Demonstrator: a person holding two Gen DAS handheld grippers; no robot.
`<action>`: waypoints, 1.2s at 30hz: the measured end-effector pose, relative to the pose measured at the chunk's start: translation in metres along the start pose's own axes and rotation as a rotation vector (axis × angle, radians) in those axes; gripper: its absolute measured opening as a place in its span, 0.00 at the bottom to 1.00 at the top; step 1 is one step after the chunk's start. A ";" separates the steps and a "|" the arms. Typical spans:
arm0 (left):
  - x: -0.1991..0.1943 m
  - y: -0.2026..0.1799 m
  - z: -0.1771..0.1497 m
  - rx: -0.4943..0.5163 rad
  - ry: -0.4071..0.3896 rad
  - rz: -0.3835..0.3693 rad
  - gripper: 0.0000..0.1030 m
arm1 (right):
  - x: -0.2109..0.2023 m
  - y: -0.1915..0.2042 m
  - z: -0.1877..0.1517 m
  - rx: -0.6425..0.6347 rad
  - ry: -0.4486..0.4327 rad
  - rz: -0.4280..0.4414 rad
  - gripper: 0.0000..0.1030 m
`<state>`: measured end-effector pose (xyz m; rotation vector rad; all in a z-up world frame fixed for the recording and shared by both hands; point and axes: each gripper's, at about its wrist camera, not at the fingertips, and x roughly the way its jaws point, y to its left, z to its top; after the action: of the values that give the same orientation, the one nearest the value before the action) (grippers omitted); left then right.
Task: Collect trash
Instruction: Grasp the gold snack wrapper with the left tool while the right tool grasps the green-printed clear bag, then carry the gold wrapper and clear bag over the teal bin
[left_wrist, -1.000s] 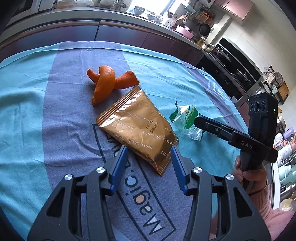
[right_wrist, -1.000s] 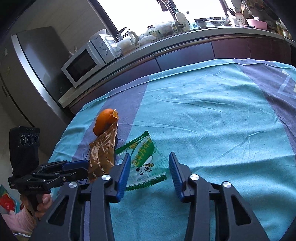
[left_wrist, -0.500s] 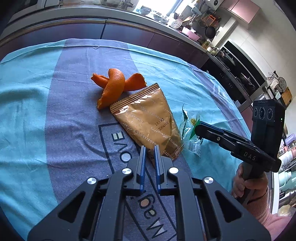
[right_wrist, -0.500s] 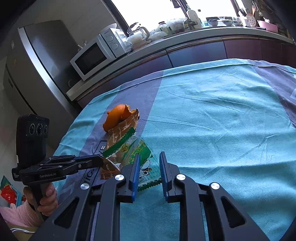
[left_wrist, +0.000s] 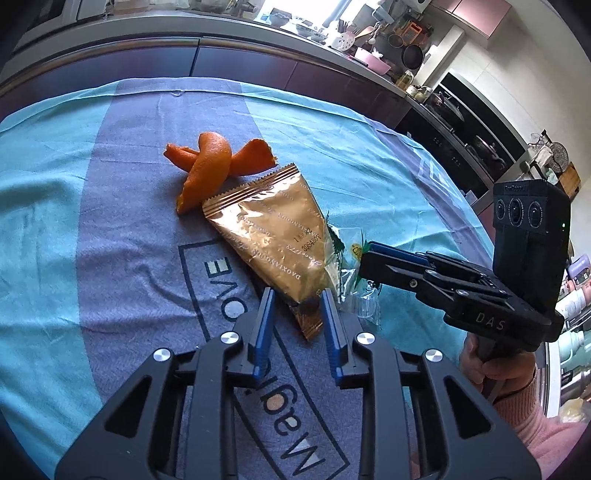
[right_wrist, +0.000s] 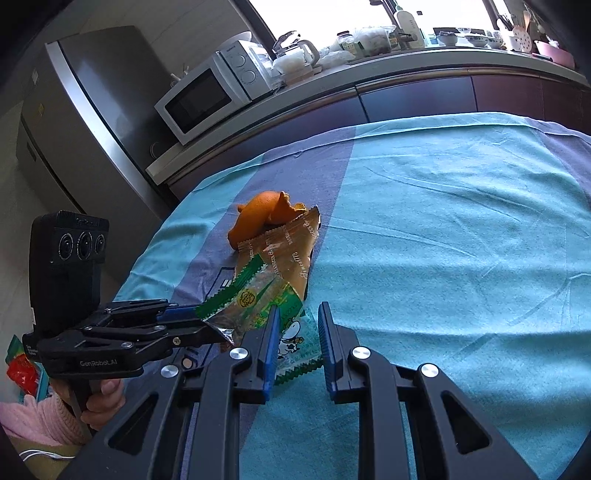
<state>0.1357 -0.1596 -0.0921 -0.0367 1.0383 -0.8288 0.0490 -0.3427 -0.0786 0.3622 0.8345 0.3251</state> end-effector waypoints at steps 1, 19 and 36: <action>0.001 0.000 0.000 0.001 0.001 0.010 0.13 | -0.001 -0.001 0.000 0.001 -0.001 0.000 0.19; -0.053 0.021 -0.019 0.000 -0.115 0.026 0.08 | -0.022 -0.004 0.003 0.067 -0.109 0.062 0.13; -0.135 0.077 -0.062 -0.107 -0.228 0.071 0.08 | 0.007 0.043 0.011 0.012 -0.079 0.102 0.05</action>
<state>0.1006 0.0001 -0.0553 -0.1806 0.8630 -0.6869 0.0557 -0.3034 -0.0574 0.4277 0.7424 0.3986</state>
